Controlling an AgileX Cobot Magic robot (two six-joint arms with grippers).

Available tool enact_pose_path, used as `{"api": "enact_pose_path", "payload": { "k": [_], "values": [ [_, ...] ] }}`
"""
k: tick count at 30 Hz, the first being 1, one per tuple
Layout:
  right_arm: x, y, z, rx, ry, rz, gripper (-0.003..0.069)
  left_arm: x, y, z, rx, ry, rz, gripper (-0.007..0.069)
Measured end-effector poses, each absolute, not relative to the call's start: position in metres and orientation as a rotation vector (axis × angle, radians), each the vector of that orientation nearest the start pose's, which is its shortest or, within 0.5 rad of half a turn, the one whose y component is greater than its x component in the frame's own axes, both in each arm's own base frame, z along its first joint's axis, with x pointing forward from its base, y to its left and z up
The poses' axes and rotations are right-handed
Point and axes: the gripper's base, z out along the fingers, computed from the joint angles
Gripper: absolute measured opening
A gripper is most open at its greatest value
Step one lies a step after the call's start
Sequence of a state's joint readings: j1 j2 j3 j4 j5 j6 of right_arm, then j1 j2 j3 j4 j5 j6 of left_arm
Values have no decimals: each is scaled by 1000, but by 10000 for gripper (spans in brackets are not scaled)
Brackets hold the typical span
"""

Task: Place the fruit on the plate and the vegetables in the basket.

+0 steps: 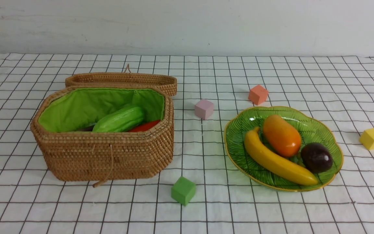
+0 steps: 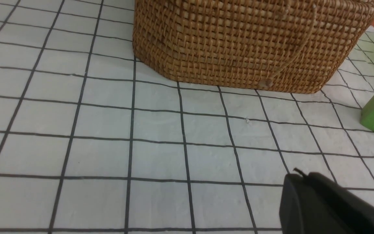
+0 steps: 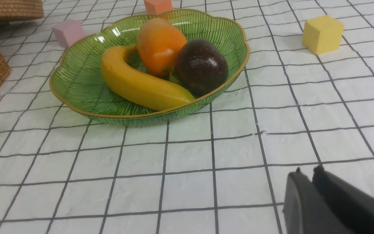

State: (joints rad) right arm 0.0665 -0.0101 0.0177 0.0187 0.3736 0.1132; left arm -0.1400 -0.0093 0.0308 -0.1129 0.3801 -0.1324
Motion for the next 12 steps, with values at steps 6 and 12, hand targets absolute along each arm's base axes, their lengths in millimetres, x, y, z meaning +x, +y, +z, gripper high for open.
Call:
{"api": "enact_pose_path", "payload": {
  "k": [6, 12],
  "values": [
    [52, 4, 174, 55, 1867, 143, 77, 51, -11, 169, -63, 1893, -297, -12],
    [52, 4, 174, 55, 1867, 143, 78, 51, -11, 169, -63, 1893, -297, -8]
  ]
}}
